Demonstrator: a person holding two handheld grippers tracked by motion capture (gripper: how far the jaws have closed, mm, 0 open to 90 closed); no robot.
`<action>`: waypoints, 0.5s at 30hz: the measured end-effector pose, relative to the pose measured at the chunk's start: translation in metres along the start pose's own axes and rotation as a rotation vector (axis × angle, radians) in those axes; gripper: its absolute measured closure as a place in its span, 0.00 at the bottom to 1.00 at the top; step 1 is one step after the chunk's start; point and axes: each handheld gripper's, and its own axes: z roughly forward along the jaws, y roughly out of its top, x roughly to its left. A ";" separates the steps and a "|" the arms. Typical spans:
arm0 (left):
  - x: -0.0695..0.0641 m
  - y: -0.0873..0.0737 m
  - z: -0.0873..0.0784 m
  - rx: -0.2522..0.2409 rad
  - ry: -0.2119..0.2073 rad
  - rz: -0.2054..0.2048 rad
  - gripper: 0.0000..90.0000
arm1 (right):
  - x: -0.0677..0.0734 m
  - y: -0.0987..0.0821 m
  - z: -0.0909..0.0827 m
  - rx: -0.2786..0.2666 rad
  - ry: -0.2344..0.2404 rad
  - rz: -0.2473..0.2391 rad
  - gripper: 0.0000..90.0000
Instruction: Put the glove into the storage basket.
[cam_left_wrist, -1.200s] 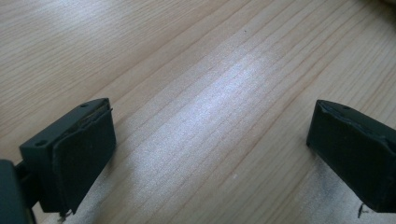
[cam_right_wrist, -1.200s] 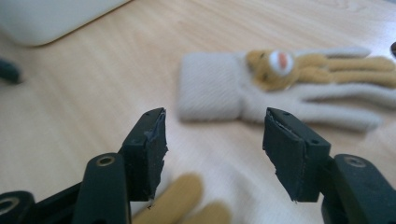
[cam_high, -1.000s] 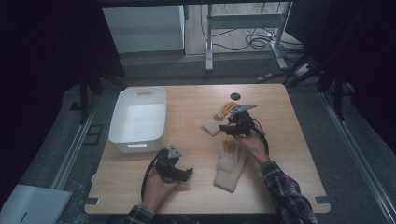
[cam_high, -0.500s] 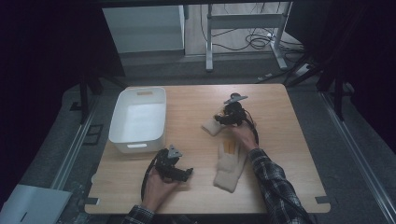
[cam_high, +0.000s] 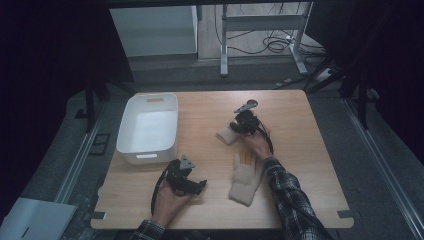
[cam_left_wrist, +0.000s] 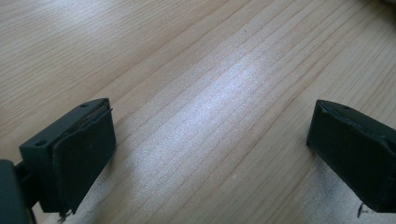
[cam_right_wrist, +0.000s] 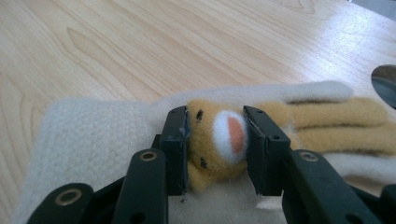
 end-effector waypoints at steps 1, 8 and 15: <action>0.000 0.000 0.000 0.000 0.000 0.000 0.01 | 0.000 -0.001 -0.002 -0.001 -0.001 -0.007 0.70; 0.000 0.000 0.000 0.002 0.000 0.001 0.01 | -0.006 0.003 -0.021 -0.019 0.031 0.009 0.70; 0.000 0.000 0.000 0.002 0.000 0.001 0.01 | -0.007 0.012 -0.062 -0.069 0.086 -0.008 0.70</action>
